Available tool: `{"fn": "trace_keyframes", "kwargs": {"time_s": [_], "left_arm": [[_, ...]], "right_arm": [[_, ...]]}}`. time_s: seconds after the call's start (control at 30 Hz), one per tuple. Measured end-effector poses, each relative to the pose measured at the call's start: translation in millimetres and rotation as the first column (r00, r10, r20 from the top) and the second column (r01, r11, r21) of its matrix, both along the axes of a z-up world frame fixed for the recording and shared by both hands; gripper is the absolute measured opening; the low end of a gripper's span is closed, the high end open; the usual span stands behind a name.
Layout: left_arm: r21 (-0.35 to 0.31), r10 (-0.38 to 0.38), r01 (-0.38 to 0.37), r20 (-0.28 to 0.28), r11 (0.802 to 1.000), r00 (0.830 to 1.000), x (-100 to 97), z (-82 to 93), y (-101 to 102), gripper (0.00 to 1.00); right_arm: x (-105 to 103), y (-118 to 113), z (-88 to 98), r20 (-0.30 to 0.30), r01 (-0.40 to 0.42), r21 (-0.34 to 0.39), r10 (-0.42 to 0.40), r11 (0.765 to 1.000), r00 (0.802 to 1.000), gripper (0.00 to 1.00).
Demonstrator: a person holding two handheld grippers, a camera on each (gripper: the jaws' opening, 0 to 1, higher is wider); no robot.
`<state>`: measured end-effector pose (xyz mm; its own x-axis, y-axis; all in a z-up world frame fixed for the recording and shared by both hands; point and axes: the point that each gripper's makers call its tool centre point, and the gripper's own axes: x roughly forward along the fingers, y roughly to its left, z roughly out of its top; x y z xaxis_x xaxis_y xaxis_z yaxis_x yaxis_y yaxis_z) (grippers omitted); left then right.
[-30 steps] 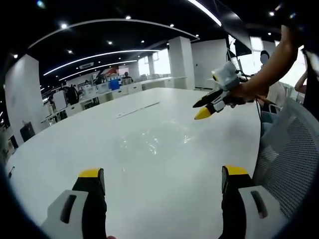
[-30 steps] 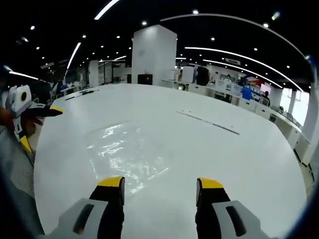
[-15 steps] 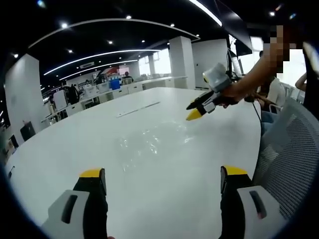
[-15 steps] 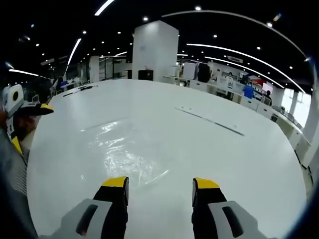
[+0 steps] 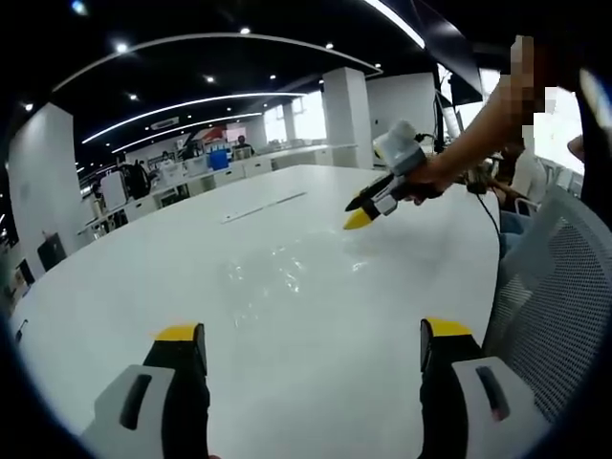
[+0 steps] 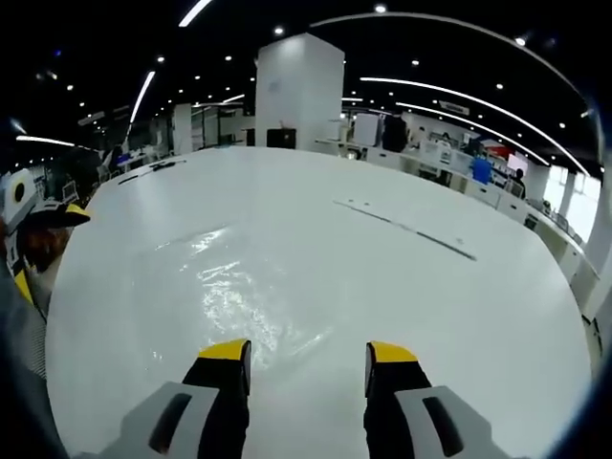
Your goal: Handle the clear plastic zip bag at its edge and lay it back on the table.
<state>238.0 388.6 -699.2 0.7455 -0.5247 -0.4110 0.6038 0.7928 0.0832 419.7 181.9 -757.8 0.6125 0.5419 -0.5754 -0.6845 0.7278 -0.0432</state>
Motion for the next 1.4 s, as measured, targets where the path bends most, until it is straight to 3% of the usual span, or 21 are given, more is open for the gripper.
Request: {"fn": "trace_keyframes", "kwargs": {"time_s": [0.47,0.77,1.1,1.4], "left_arm": [[-0.001,-0.004,0.004,-0.009,1.0,1.0,1.6,-4.8,3.0,0.89],[0.001,-0.005,0.005,-0.012,1.0,1.0,1.7,-7.0,5.1,0.86],[0.003,0.002,-0.002,-0.007,1.0,1.0,2.5,-6.0,6.9,0.85],[0.013,-0.012,0.012,-0.013,1.0,1.0,-0.2,-6.0,1.6,0.85]], "right_arm": [[25.5,8.4,-5.6,-0.051,0.037,0.049,-0.035,0.998,0.998,0.34],[30.6,9.1,-18.2,-0.117,0.086,0.059,-0.079,0.995,0.99,0.21],[29.8,10.1,-16.6,-0.121,0.103,0.078,-0.093,0.992,0.988,0.0],[16.5,10.8,-1.9,-0.085,0.129,0.092,-0.122,0.987,0.989,0.0]]}}
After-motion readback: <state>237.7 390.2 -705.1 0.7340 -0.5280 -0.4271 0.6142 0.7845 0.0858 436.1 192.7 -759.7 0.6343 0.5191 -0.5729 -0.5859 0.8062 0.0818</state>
